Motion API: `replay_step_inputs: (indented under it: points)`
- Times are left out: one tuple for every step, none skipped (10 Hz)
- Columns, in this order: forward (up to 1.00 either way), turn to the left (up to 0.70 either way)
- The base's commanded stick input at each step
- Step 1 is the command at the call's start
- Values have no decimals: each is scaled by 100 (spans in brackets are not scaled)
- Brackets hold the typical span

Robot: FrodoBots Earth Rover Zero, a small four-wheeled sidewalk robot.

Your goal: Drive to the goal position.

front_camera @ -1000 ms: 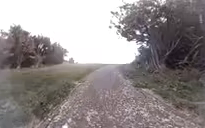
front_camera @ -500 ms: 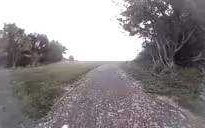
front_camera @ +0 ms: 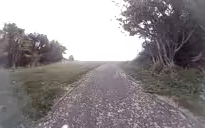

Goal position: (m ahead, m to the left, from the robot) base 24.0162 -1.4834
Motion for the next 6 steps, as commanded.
replay_step_inputs:
  points:
    - [85,0]
    - [85,0]
    - [85,0]
    - [85,0]
    - [85,0]
    - [85,0]
